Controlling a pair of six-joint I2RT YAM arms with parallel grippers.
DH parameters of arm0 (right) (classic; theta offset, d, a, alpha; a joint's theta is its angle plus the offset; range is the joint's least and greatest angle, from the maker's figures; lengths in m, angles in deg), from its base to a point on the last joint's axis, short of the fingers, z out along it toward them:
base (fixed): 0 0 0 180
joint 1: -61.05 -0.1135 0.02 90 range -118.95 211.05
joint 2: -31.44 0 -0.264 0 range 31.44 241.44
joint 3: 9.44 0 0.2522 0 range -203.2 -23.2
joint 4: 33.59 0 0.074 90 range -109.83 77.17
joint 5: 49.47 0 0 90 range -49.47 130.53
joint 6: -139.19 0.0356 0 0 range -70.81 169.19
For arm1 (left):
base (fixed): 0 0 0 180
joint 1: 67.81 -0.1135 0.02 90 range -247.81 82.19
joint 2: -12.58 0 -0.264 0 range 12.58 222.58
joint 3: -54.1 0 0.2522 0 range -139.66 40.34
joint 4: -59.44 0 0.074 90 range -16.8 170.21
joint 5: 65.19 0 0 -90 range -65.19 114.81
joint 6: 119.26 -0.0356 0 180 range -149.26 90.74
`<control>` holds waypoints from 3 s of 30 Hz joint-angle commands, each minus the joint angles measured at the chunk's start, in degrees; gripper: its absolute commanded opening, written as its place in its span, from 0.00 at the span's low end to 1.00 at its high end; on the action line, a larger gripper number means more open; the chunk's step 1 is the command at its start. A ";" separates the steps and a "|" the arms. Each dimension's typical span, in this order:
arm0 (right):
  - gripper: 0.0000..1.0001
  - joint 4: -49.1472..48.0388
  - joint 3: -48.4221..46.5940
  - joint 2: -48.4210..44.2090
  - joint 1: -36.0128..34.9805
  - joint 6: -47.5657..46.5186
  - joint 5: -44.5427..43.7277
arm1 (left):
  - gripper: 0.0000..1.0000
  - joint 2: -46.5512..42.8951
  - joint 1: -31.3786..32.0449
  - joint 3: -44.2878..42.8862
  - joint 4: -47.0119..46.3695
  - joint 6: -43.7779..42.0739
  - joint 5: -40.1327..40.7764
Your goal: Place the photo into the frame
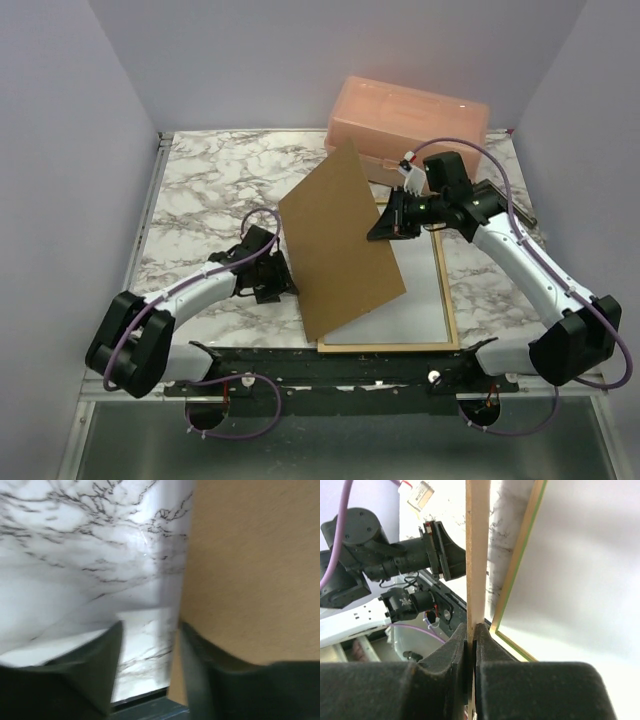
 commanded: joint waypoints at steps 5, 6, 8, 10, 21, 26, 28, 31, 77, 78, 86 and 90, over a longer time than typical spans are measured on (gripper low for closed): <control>0.01 12.38 -16.34 1.35 -8.89 2.67 -17.30 | 0.79 -12.85 0.52 -5.50 13.55 -1.31 7.12; 0.01 13.58 -17.52 1.97 -10.36 2.94 -19.36 | 0.81 -14.74 0.49 -6.15 14.43 -1.40 7.38; 0.01 15.34 -19.44 3.33 -13.14 3.74 -22.71 | 0.84 -18.12 0.52 -7.37 16.18 -1.58 7.53; 0.01 17.60 -21.87 5.14 -16.36 4.30 -26.50 | 0.85 -21.17 0.52 -8.71 17.71 -1.32 7.67; 0.01 35.48 -47.22 21.40 -32.42 7.05 -47.14 | 0.88 -28.85 0.52 -15.56 24.78 -1.97 8.25; 0.01 43.47 -58.96 30.17 -38.46 8.77 -54.38 | 0.88 -32.16 0.51 -15.93 24.43 -1.48 8.22; 0.01 44.72 -60.99 32.29 -40.33 9.31 -56.25 | 0.88 -33.37 0.52 -16.35 24.32 -1.32 7.64; 0.01 44.72 -60.98 33.49 -41.88 10.07 -57.36 | 0.88 -34.15 0.52 -17.30 24.97 -1.22 7.29; 0.36 40.33 -64.60 33.33 -44.26 2.69 -60.44 | 0.93 -36.59 0.52 -18.13 25.19 1.98 7.45; 0.41 38.77 -63.91 32.90 -44.27 2.56 -59.44 | 0.93 -36.60 0.52 -18.22 25.19 1.92 7.44; 0.69 27.37 -55.58 26.53 -44.27 1.18 -50.64 | 0.97 -38.30 0.34 -17.46 22.37 2.15 5.28; 0.70 21.82 -51.18 23.10 -44.29 0.82 -46.88 | 0.98 -40.27 -0.31 -14.99 15.99 2.73 0.20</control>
